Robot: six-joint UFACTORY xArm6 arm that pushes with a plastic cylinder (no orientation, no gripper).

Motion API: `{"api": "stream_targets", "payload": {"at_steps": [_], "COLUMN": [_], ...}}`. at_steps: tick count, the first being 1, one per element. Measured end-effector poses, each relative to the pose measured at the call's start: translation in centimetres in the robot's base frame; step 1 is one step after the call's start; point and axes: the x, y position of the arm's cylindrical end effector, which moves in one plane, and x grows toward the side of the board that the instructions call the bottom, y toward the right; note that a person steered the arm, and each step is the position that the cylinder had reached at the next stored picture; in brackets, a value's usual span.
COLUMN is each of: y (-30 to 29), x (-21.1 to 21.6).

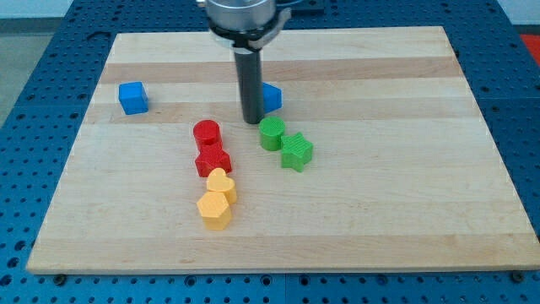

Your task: Slide triangle above the red circle

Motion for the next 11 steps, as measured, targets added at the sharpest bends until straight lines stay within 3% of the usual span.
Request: {"api": "stream_targets", "payload": {"at_steps": [3, 5, 7, 10, 11], "y": [8.1, 0.7, 2.3, -8.8, -4.9], "x": [-3.0, -4.9, -4.9, -4.9, -4.9]}}
